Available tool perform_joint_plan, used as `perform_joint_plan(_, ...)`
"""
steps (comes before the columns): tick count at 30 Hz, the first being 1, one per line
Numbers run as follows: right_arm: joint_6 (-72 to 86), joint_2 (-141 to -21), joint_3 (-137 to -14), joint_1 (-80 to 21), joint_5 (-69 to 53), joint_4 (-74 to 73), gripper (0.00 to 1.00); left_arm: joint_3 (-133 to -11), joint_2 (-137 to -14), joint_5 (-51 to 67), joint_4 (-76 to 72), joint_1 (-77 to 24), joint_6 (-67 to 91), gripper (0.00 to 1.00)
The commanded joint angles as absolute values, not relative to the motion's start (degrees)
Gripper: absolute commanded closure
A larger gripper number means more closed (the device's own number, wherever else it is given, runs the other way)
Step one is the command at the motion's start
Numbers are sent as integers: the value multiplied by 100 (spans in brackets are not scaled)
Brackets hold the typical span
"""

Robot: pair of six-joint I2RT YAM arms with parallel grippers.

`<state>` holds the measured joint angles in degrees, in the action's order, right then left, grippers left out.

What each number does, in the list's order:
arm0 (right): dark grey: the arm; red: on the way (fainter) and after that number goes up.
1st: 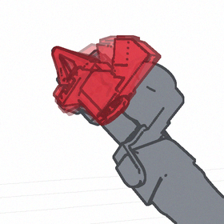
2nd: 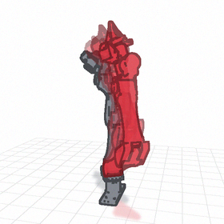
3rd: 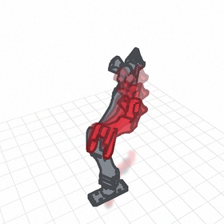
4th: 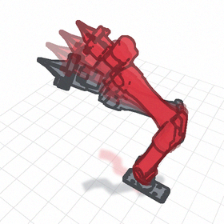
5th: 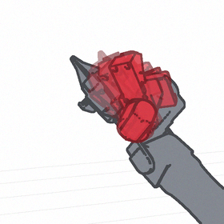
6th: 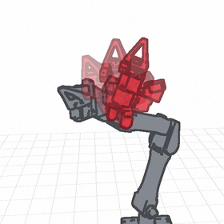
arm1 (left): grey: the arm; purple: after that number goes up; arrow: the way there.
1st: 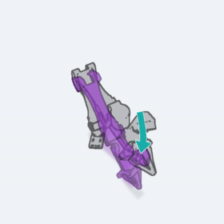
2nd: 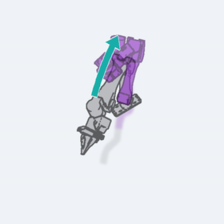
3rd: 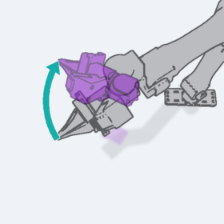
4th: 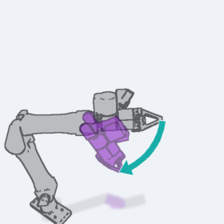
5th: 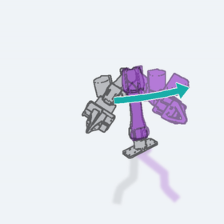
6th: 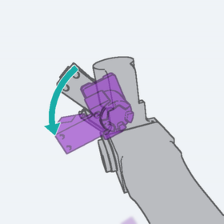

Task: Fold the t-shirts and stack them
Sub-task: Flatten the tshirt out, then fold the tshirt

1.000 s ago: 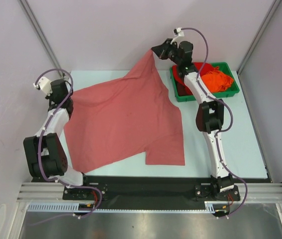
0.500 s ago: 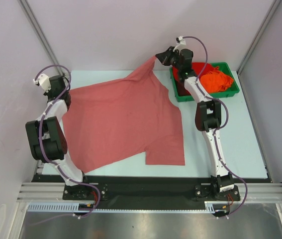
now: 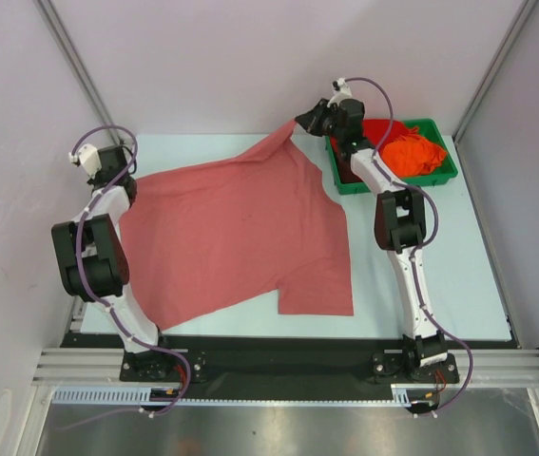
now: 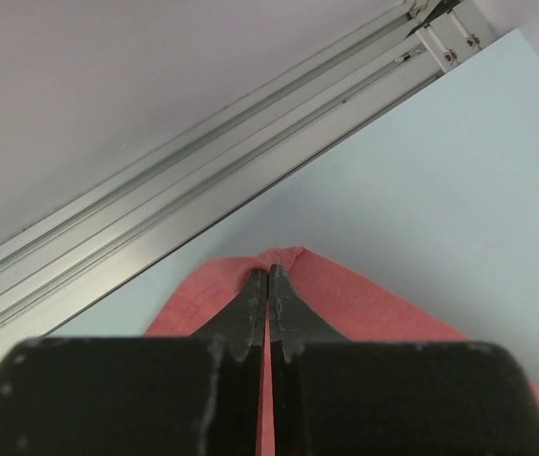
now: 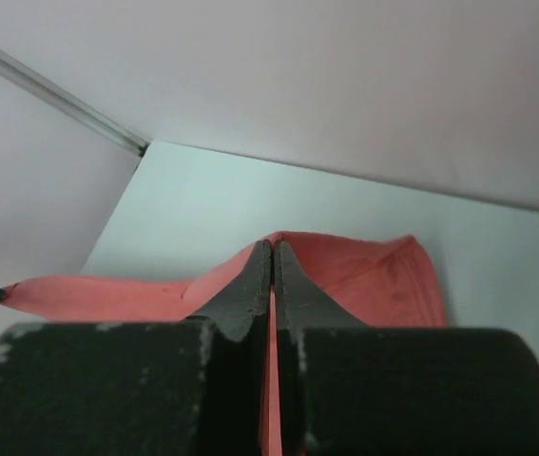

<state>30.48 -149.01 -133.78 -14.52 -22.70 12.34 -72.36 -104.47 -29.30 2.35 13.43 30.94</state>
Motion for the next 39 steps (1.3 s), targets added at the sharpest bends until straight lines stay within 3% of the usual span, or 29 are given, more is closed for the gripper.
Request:
perform_joint_plan(1,3313,-14142,-13219,-1433,-2180,1021,100,-7576,-10433,-3085,710,1415,3181,100)
perform_joint_plan(9,3419,-13624,-12868,-1363,-2224,-130,100,-7585,-10345,-2813,1501,1415,3428,100)
perform_joint_plan(25,4025,-12639,-11435,-1248,-2399,-948,100,-7111,-9993,-2777,1960,1415,3656,100)
perform_joint_plan(39,4078,-12217,-11338,-1090,-2285,-2091,100,-6320,-9448,-2751,1881,1389,3718,100)
